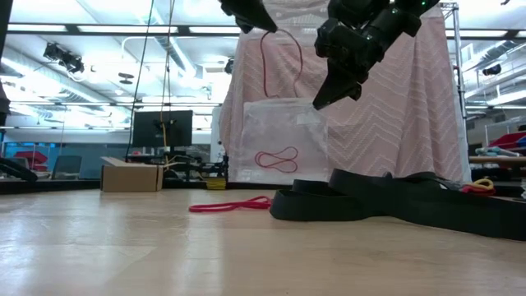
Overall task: Sort rubber bands
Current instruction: Put the red rubber band into the transparent zip bag, then put the red rubber band into the zip bag, then close the transparent zip bag
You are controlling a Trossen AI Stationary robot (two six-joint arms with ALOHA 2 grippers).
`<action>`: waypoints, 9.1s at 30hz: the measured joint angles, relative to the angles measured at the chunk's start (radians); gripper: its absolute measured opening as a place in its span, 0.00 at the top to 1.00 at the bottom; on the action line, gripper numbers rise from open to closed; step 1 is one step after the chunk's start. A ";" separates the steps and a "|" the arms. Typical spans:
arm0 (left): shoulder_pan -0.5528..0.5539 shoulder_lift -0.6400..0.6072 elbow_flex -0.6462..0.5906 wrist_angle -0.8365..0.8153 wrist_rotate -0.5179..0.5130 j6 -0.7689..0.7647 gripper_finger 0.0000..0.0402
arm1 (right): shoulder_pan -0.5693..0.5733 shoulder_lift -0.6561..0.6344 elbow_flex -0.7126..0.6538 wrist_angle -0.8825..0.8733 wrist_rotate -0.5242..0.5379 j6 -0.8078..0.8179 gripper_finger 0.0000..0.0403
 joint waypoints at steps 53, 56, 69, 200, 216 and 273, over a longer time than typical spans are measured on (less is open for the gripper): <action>0.110 0.055 0.000 -0.077 0.058 0.064 1.00 | 0.031 0.002 0.001 0.107 -0.028 0.023 0.99; 0.110 0.074 0.000 -0.081 0.065 0.041 0.98 | 0.028 0.001 0.001 0.108 -0.035 0.023 0.99; 0.113 0.088 0.000 -0.048 0.096 -0.191 0.71 | 0.017 -0.001 0.001 0.055 -0.025 -0.003 0.99; -0.003 -0.036 -0.267 0.294 -0.098 -0.218 1.00 | 0.085 -0.114 0.000 0.032 0.017 0.048 0.99; 0.012 -0.024 -0.104 0.214 -0.222 -0.217 0.72 | 0.073 -0.114 0.000 0.032 -0.023 0.067 0.98; -0.314 0.174 -0.006 0.818 -1.312 0.069 0.58 | -0.176 -0.114 0.000 0.860 -0.236 1.131 0.98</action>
